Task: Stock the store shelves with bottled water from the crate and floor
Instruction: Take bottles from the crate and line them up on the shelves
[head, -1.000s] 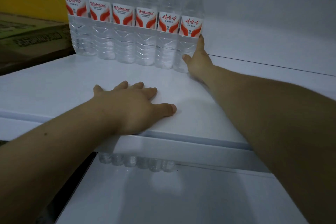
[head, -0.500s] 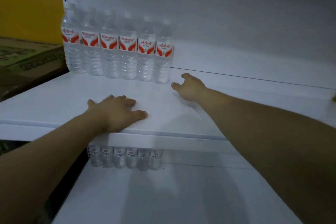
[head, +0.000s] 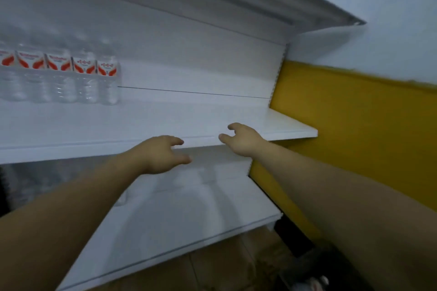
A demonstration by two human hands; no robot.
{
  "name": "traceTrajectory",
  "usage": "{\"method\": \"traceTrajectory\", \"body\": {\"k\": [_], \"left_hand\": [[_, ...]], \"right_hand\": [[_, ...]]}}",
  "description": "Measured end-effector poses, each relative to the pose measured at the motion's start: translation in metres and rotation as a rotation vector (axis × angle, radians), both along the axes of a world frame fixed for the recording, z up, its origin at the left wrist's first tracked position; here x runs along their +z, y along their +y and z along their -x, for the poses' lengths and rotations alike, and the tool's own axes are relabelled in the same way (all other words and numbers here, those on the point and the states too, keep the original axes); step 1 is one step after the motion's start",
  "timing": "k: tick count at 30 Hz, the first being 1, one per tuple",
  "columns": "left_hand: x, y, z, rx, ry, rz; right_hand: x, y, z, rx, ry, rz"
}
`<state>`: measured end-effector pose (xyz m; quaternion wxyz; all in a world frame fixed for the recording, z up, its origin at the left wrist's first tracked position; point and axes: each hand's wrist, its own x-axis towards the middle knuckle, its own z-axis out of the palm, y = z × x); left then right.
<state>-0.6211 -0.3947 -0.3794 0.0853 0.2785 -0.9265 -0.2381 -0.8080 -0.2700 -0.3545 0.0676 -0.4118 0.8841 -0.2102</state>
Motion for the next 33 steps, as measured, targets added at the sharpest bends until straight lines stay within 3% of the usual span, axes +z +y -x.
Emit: {"method": "traceTrajectory", "body": {"k": [8,18,28,33], "left_hand": [[-0.006,0.164,0.068,-0.383,-0.02,-0.047],[-0.058,0.308,0.121,-0.738,-0.215,-0.095],[-0.133,0.327,0.159,-0.829,-0.419,-0.188],[-0.191,0.324,0.215,-0.778,-0.512,-0.224]], "right_hand": [[-0.009,0.192,0.007,-0.291,-0.028,-0.15],[-0.062,0.374,-0.012,-0.622,-0.159,-0.266],[-0.144,0.414,0.013,-0.735,-0.374,-0.269],[-0.202,0.406,0.058,-0.825,-0.568,-0.157]]}}
